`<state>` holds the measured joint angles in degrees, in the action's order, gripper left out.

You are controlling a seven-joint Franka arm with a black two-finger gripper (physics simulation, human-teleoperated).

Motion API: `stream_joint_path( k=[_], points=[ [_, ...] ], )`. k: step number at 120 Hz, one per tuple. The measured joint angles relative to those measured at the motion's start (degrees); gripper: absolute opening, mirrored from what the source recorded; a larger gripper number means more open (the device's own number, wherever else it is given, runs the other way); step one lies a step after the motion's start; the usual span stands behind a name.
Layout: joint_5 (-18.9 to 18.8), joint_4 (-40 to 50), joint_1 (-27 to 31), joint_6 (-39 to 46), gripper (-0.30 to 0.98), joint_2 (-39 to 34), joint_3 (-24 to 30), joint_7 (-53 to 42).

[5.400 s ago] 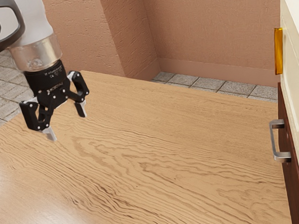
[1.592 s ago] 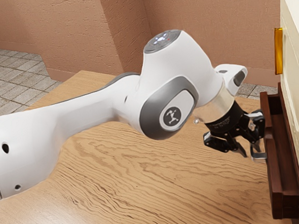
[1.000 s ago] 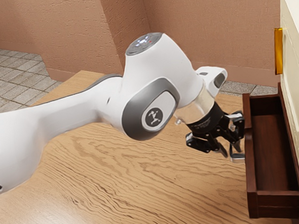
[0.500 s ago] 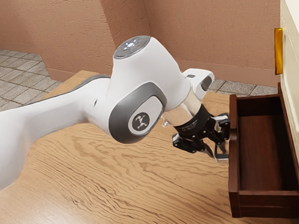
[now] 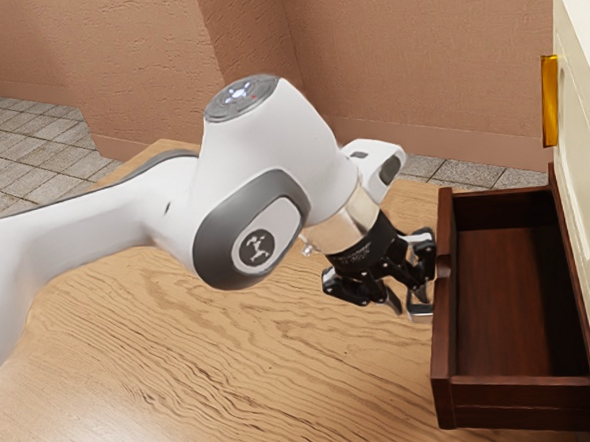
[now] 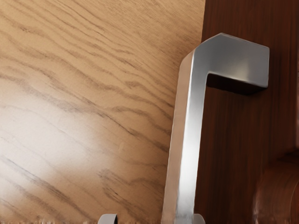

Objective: Pull the drawer handle with one arm to open the drawer

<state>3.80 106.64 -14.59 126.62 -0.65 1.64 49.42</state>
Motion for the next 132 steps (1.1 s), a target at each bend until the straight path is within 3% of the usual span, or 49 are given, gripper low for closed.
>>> stream_joint_path(
  k=[95, 132],
  points=[
    [-1.16, 4.66, 2.72, 0.71, 0.11, -4.23, -1.03, 0.36],
    [-1.08, 5.88, 2.97, 0.86, 0.18, -5.4, -1.03, 0.77]
  ],
)
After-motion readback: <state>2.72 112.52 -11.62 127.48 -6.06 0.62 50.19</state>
